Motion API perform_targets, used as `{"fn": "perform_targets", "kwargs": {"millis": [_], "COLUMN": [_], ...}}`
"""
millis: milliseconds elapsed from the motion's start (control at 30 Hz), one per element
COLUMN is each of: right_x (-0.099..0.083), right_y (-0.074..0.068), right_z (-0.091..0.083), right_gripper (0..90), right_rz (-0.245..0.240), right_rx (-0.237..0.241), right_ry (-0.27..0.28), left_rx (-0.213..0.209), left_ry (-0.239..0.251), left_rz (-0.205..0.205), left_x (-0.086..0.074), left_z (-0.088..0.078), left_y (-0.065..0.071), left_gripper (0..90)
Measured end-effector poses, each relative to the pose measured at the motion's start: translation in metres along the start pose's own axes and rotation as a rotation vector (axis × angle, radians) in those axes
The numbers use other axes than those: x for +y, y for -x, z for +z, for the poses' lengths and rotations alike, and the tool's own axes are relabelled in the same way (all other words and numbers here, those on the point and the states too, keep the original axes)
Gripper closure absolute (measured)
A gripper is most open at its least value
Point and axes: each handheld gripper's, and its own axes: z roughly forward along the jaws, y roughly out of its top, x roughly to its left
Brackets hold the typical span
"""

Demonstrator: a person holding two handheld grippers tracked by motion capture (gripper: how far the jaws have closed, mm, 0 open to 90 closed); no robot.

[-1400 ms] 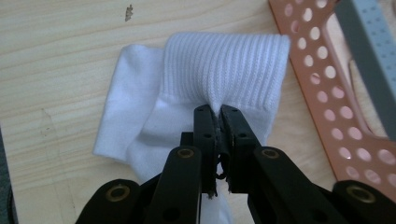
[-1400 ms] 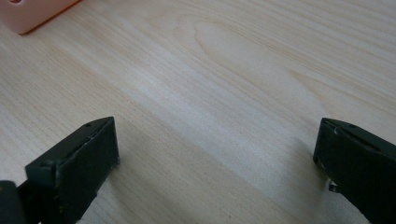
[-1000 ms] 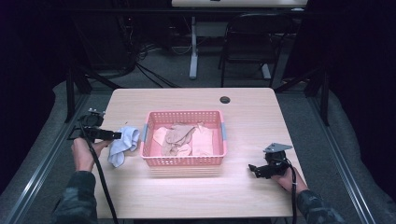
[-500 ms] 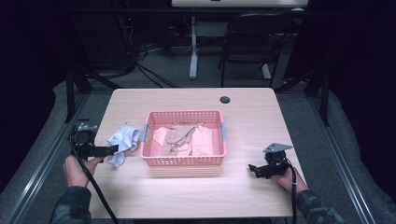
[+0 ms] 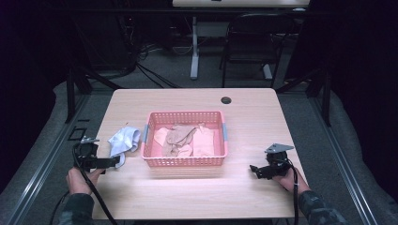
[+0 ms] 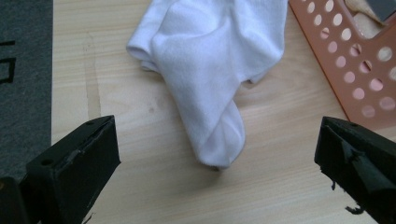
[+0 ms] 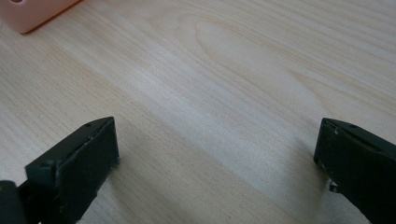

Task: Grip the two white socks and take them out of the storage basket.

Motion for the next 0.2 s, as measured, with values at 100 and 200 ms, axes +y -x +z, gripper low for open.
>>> {"fn": "perform_targets", "kwargs": {"millis": [100, 200], "right_x": [0.0000, 0.0000], "right_y": [-0.0001, -0.0002], "right_z": [0.0000, 0.0000], "right_gripper": [0.0, 0.0], "right_rz": [0.002, 0.003], "right_rx": [0.004, 0.003], "right_ry": [0.001, 0.001], "left_rx": [0.005, 0.009], "left_ry": [0.020, 0.042], "left_rz": [-0.002, 0.002], "left_x": [0.0004, 0.0001], "left_z": [-0.0009, -0.0023], "left_y": [-0.0008, -0.0025], "left_gripper": [0.0, 0.0]}}
